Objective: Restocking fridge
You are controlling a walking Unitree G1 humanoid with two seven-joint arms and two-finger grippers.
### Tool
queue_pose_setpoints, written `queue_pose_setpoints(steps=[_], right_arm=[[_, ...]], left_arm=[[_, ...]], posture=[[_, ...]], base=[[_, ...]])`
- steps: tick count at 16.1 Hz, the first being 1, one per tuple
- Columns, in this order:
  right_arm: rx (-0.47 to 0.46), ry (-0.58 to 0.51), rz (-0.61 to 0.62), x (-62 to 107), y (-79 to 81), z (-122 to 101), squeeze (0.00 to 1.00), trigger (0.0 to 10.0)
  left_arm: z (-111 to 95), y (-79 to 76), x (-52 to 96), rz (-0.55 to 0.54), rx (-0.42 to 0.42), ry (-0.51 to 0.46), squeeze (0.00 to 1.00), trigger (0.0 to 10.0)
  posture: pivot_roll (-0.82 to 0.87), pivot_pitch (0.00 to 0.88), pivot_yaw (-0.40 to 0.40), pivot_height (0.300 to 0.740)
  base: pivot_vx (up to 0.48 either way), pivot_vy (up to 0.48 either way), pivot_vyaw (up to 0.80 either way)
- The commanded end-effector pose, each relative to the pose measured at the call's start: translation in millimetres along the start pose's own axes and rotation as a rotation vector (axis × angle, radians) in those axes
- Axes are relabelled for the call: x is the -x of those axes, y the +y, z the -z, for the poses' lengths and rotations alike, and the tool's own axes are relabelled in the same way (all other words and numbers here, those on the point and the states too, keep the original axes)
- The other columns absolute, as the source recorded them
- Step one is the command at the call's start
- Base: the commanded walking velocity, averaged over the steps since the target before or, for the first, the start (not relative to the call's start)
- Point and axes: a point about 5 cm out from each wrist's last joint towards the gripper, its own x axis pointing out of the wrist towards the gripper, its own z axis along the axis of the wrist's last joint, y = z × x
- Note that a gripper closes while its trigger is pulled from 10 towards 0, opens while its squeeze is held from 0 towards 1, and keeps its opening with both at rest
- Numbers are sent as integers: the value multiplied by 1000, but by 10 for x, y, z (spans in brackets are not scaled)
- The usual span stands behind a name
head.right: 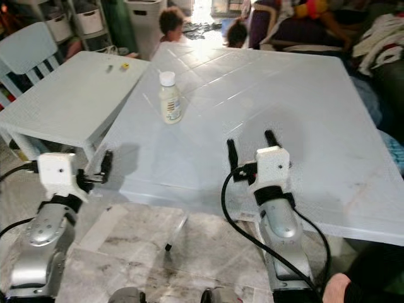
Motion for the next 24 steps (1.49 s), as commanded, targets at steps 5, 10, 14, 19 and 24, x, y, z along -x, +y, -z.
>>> queue_pose_setpoints(steps=[5,10,14,19,24], right_arm=[[6,12,-20,15,4,-41,0,10000],[14,19,-16,-19,3,-49,0,10000],[-19,44,-15,-40,42,-18,0,10000],[-3,25,-31,-82,62,-41,0,10000],[-24,25,-76,-95,127,-40,0,10000]], left_arm=[[60,45,-15,-14,-3,1,0,10000],[62,-33,-50,19,13,-1,0,10000],[86,-107,-42,59,17,7,0,10000],[87,-73,-27,32,39,0,0,10000],[97,-61,-15,24,30,5,0,10000]], posture=[[17,0,-29,740],[8,0,-28,740],[10,0,-31,740],[10,0,-35,740],[13,0,-36,740]], base=[[335,0,755],[335,0,86],[297,0,0],[67,0,-320],[0,0,0]])
